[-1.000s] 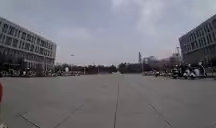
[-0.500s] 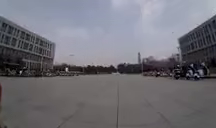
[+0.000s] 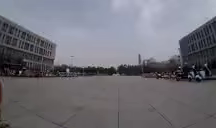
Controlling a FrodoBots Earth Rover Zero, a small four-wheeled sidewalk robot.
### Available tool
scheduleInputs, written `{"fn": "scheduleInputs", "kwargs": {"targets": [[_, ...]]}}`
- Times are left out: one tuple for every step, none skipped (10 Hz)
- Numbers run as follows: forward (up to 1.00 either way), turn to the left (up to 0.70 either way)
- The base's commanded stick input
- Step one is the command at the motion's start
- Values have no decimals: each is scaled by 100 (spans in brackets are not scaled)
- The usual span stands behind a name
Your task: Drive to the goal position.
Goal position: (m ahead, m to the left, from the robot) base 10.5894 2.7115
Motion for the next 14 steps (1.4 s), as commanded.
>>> {"fn": "scheduleInputs", "kwargs": {"targets": [[85, 0], [85, 0], [85, 0], [85, 0], [85, 0], [85, 0], [85, 0], [85, 0], [85, 0], [85, 0], [85, 0], [85, 0], [85, 0], [85, 0]]}}
